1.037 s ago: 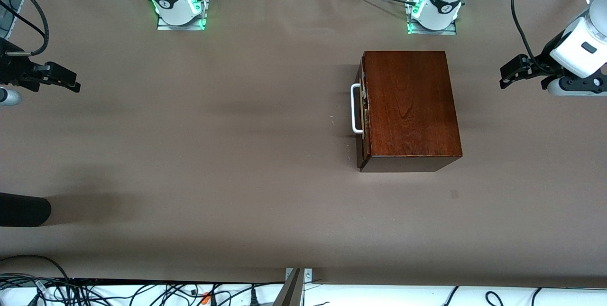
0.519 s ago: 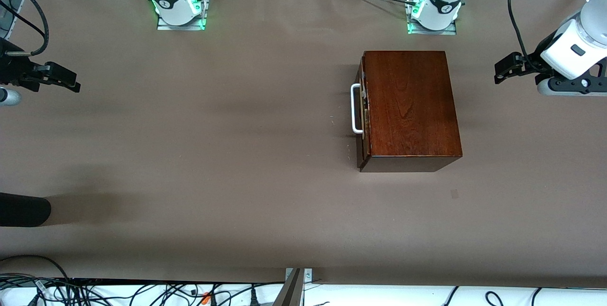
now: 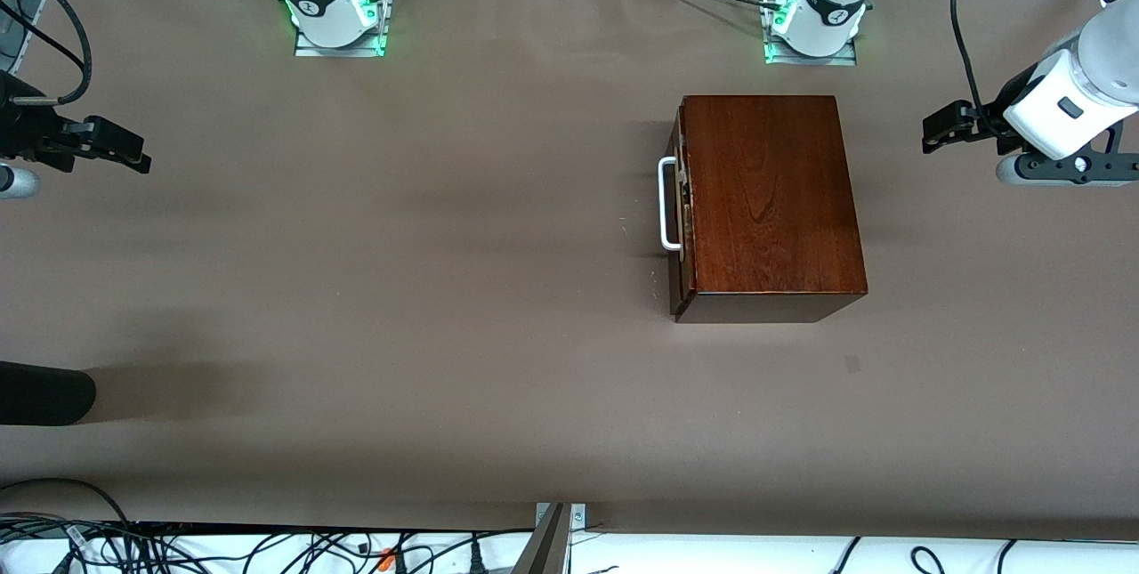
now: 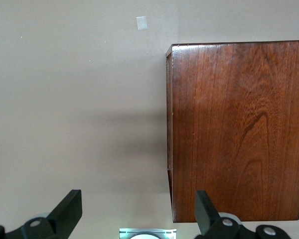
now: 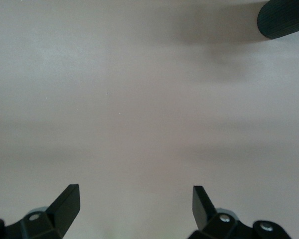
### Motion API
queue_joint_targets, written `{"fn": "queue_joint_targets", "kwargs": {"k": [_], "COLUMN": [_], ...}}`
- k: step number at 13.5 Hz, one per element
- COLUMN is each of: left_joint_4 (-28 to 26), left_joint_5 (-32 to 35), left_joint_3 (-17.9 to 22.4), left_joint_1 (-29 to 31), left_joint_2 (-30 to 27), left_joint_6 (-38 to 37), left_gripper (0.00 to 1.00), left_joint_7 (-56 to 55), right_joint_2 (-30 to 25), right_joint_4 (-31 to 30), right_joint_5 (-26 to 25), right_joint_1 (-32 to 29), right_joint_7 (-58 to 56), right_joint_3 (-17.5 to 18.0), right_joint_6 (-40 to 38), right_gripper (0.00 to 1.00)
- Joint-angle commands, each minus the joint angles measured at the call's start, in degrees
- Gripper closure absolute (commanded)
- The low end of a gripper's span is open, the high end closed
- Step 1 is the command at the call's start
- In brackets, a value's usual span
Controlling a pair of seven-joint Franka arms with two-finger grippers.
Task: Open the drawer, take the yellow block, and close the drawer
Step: 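Move the left gripper over the box to the white drawer handle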
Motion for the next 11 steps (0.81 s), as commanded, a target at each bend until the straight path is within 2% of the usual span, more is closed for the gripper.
{"fn": "queue_joint_targets", "kwargs": {"k": [1, 2, 5, 8, 11], "left_joint_4": [0.31, 1.09, 9.33, 16.38, 17.18], "left_joint_5": [0.68, 0.42, 0.59, 0.41, 0.68], "left_joint_3": [-0.13, -0.65, -3.19, -3.29, -3.29], "left_joint_1": [-0.72, -2.03, -7.73, -15.37, -22.93], "left_joint_2": [0.3, 1.43, 8.97, 17.15, 21.91], "left_joint_6": [-0.16, 0.98, 1.6, 2.91, 11.24], "left_gripper": [0.0, 0.0, 0.0, 0.0, 0.0], "left_joint_7": [0.8, 0.28, -1.04, -4.81, -15.05], "right_joint_2": [-0.79, -0.71, -0.79, -0.71, -0.79], "right_joint_4": [-0.81, -0.81, -0.81, -0.81, -0.81], "right_joint_5": [0.09, 0.09, 0.09, 0.09, 0.09], "right_joint_1": [-0.69, -0.69, -0.69, -0.69, -0.69], "right_joint_7": [-0.65, -0.65, -0.57, -0.57, -0.57], "right_joint_3": [0.47, 0.47, 0.47, 0.47, 0.47], "right_joint_6": [0.42, 0.42, 0.42, 0.42, 0.42], "right_gripper": [0.0, 0.0, 0.0, 0.0, 0.0]}}
